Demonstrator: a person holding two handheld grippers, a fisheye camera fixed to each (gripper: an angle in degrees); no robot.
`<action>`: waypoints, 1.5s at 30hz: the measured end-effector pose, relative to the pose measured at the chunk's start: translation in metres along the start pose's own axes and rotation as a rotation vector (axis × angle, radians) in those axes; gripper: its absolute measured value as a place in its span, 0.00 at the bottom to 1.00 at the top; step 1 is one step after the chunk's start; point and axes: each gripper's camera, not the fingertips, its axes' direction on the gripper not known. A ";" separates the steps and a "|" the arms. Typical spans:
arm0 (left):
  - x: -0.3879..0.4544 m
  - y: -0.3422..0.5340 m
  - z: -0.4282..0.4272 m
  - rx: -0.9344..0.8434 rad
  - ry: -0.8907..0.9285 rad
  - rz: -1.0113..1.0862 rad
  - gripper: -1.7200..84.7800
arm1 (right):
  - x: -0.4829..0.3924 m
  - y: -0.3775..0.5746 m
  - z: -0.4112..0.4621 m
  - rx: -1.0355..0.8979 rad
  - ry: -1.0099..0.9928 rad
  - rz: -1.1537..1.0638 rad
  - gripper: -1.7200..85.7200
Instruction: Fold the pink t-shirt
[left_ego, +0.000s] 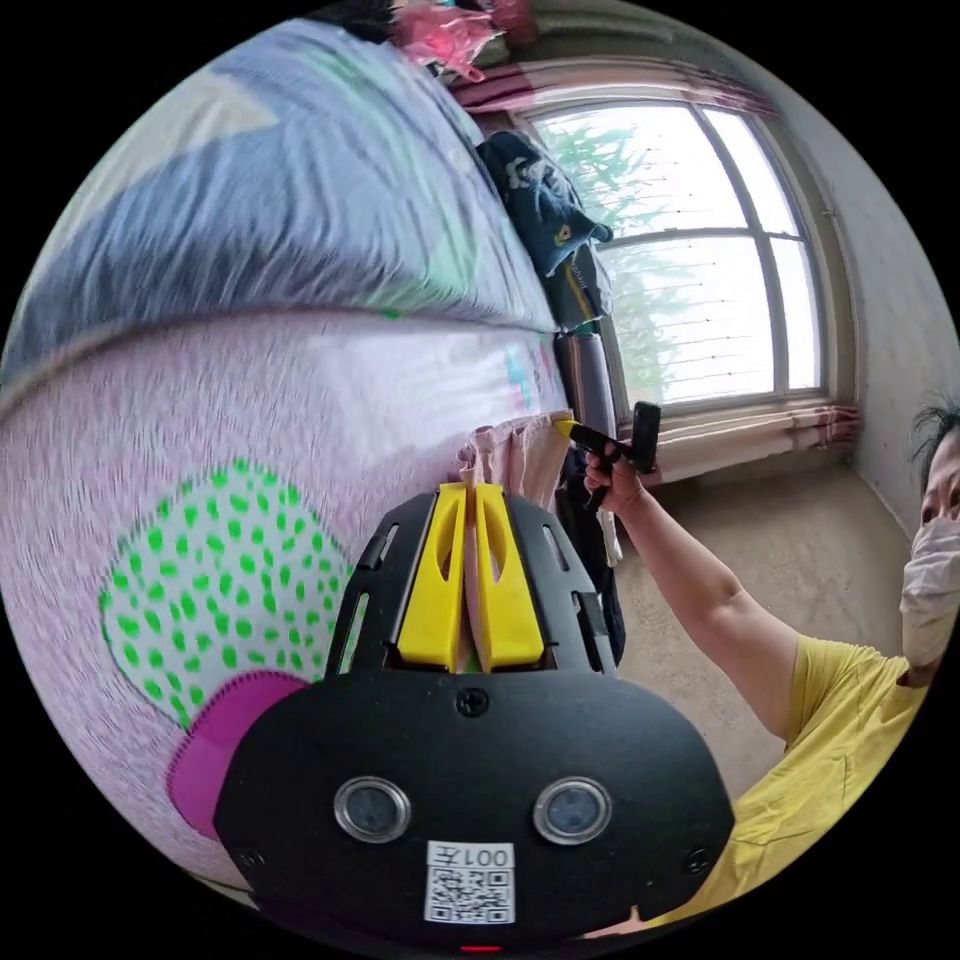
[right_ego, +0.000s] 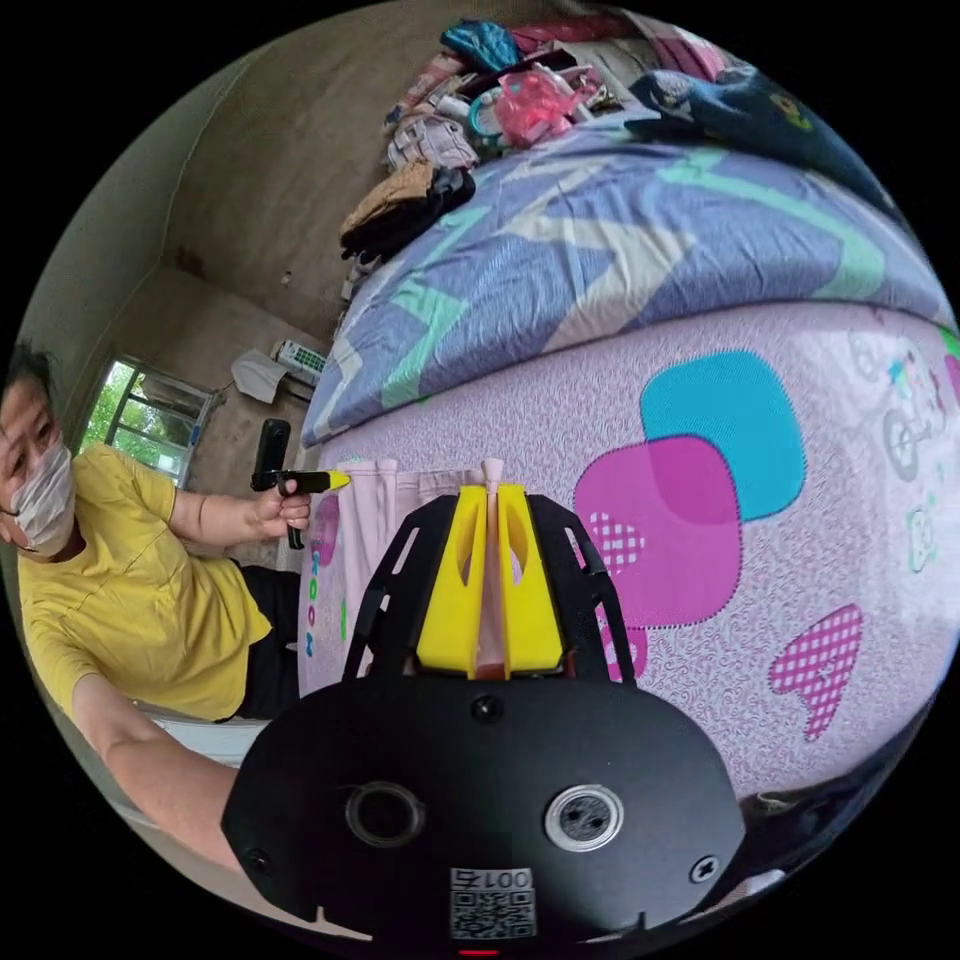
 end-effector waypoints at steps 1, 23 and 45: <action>0.007 -0.010 -0.003 0.010 -0.003 0.039 0.01 | -0.011 -0.003 -0.012 0.022 0.023 -0.019 0.04; 0.209 0.323 0.102 -0.203 -0.042 0.801 0.01 | -0.144 0.320 -0.128 -0.065 0.025 -0.214 0.05; 0.191 0.466 0.196 -0.611 -0.267 0.948 0.02 | -0.119 0.466 -0.127 -0.144 0.117 0.062 0.04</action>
